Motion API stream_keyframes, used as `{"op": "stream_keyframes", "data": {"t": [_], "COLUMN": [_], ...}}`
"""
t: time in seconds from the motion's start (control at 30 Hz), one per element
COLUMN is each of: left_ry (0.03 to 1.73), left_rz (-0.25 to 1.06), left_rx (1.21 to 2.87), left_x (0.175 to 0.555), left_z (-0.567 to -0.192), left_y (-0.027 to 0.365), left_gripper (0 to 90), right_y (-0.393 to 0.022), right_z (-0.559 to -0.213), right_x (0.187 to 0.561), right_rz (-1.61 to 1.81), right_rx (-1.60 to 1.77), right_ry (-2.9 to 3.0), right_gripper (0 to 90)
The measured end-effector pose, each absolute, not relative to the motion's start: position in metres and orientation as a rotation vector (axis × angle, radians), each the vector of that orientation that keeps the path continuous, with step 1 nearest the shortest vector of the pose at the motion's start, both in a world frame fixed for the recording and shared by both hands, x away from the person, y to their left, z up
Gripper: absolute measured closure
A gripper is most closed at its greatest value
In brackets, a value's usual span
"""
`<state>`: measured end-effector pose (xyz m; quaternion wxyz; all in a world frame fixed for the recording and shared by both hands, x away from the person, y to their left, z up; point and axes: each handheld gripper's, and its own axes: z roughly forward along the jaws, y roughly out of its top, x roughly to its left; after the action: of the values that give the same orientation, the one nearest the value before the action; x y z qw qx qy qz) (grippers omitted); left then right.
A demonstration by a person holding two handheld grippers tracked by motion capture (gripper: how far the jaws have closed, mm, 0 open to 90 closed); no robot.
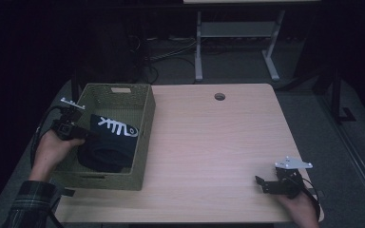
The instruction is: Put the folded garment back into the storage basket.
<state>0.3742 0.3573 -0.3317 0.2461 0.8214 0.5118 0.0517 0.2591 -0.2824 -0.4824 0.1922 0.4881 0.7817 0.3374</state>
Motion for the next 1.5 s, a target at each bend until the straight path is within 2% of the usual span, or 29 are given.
{"op": "stream_keyframes", "data": {"t": [0.43, 0.6, 0.8, 1.07, 1.5], "left_ry": [1.506, 1.517, 1.530, 1.547, 1.420], "left_rz": [0.172, 0.189, 0.208, 0.273, 0.327], "left_rx": [2.269, 2.297, 2.310, 2.271, 2.180], "left_x": [0.381, 0.383, 0.384, 0.381, 0.373], "left_z": [-0.365, -0.371, -0.376, -0.367, -0.343], "left_y": [0.372, 0.372, 0.373, 0.376, 0.363], "left_gripper": [72.1, 68.4, 58.2, 39.4, 17.8], "right_y": [-0.282, -0.283, -0.283, -0.283, -0.282], "right_z": [-0.482, -0.482, -0.482, -0.482, -0.482], "right_x": [0.259, 0.259, 0.259, 0.259, 0.259], "right_rz": [0.946, 0.945, 0.945, 0.944, 0.944], "right_rx": [1.371, 1.372, 1.373, 1.372, 1.373], "right_ry": [2.194, 2.193, 2.193, 2.193, 2.193], "right_gripper": [9.3, 9.3, 9.3, 9.3, 9.3]}}
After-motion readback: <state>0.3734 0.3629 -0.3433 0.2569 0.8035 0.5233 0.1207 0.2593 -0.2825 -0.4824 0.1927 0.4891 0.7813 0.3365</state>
